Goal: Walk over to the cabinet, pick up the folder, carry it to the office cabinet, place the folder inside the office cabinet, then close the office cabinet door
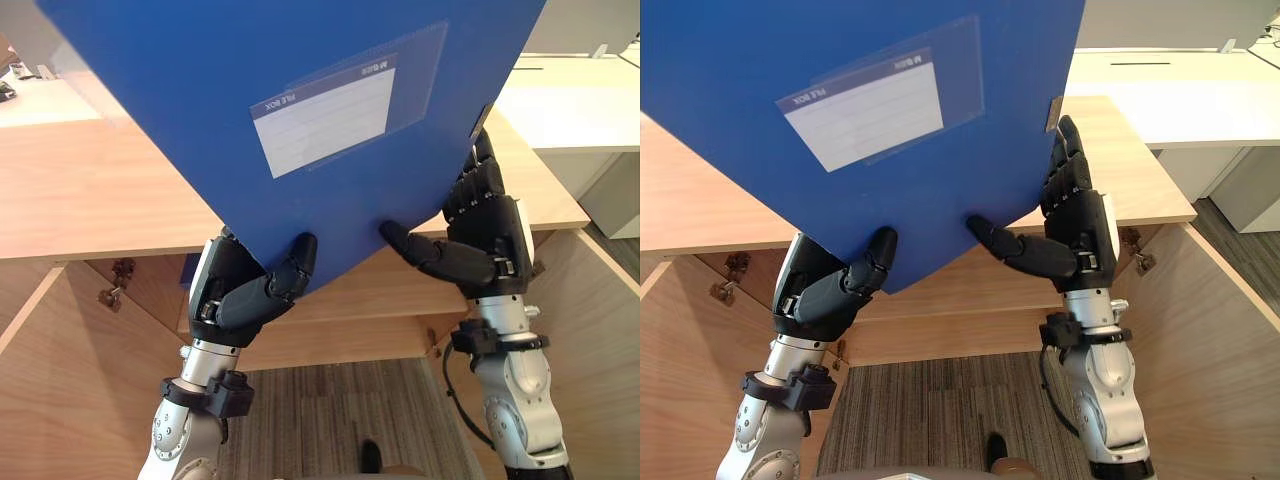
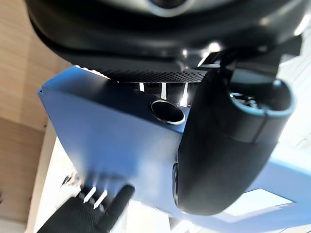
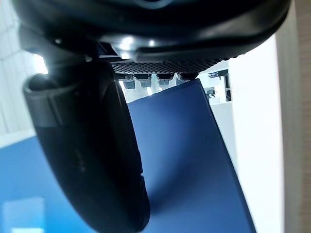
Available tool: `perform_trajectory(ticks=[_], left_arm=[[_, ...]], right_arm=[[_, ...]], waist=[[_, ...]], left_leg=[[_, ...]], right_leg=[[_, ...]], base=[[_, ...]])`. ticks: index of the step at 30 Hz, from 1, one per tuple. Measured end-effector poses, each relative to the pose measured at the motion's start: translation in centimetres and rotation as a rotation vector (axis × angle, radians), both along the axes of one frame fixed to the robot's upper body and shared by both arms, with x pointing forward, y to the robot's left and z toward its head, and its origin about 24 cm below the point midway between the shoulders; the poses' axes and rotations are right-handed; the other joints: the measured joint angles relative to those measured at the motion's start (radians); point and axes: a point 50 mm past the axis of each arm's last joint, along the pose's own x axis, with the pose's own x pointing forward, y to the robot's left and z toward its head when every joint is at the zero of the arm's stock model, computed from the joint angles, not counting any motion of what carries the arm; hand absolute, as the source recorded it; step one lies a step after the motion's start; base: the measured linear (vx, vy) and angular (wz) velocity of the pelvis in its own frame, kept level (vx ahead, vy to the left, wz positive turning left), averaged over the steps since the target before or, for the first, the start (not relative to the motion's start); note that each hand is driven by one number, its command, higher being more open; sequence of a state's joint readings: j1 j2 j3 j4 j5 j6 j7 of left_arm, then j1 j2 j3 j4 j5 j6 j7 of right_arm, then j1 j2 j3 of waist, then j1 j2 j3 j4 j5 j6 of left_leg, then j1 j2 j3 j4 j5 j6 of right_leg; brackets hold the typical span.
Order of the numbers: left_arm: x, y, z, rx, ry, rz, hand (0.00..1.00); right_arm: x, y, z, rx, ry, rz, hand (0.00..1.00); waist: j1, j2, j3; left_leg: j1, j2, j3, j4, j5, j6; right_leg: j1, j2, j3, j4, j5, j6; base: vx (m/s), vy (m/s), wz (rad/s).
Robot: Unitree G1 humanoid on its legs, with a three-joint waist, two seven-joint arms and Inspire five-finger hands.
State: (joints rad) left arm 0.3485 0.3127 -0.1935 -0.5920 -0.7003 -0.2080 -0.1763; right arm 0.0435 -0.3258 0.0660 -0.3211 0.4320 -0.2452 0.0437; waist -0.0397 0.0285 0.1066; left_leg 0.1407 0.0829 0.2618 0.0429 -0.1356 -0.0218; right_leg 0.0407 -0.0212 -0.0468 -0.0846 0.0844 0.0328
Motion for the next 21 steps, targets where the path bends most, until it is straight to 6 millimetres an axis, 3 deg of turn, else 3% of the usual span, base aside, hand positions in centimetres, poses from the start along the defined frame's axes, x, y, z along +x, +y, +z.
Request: perform_trajectory(ticks=[1, 6, 8, 16, 17, 21], left_arm=[[0.1, 0.1, -0.3, -0.001, 0.015, -0.012, 0.0], [0.4, 1.0, -1.9, 0.013, 0.101, -0.039, 0.0], [0.5, 1.4, -1.9, 0.008, 0.111, -0.04, 0.0], [1.0, 3.3, -3.2, 0.008, 0.17, 0.027, 0.0], [1.1, 3.5, -3.5, 0.007, 0.182, 0.041, 1.0], [1.2, 3.8, -4.0, 0.028, 0.196, 0.095, 1.0]], right_arm=[[0.2, -0.1, -0.3, -0.018, 0.019, 0.011, 0.0], [1.2, -0.7, -1.7, -0.185, 0.118, 0.082, 0.0], [1.3, -1.1, -1.4, -0.226, 0.12, 0.111, 0.0], [1.7, -1.2, -1.7, -0.237, 0.154, 0.199, 0.0], [1.7, -0.9, -1.8, -0.237, 0.155, 0.216, 0.0], [1.6, 0.2, -2.0, -0.167, 0.142, 0.236, 0.0]], waist=[[0.0, 0.0, 0.0], [0.003, 0.0, 0.0], [0.007, 0.0, 0.0], [0.015, 0.002, -0.002], [0.018, 0.002, -0.002], [0.025, 0.003, -0.003]], left_leg=[[-0.002, 0.0, -0.003, 0.0, 0.0, 0.0], [-0.007, 0.001, -0.01, 0.003, 0.0, 0.0], [-0.008, 0.001, -0.014, 0.004, 0.0, 0.0], [-0.02, 0.0, -0.031, 0.014, 0.0, 0.0], [-0.022, 0.0, -0.034, 0.015, 0.0, 0.0], [-0.031, -0.001, -0.046, 0.02, 0.001, 0.0]], right_leg=[[0.0, -0.001, -0.003, 0.0, 0.0, 0.0], [0.0, -0.001, -0.01, 0.0, 0.0, 0.0], [0.001, -0.001, -0.014, 0.0, 0.0, 0.0], [0.002, -0.006, -0.031, 0.0, 0.0, 0.0], [0.002, -0.006, -0.032, 0.0, 0.0, 0.0], [0.001, -0.009, -0.042, 0.0, 0.0, 0.0]], base=[[-0.04, -0.018, 0.09], [-0.03, -0.016, 0.05], [-0.02, -0.008, 0.05], [-0.04, -0.018, 0.07], [-0.04, -0.018, 0.05], [-0.04, -0.015, 0.08]])
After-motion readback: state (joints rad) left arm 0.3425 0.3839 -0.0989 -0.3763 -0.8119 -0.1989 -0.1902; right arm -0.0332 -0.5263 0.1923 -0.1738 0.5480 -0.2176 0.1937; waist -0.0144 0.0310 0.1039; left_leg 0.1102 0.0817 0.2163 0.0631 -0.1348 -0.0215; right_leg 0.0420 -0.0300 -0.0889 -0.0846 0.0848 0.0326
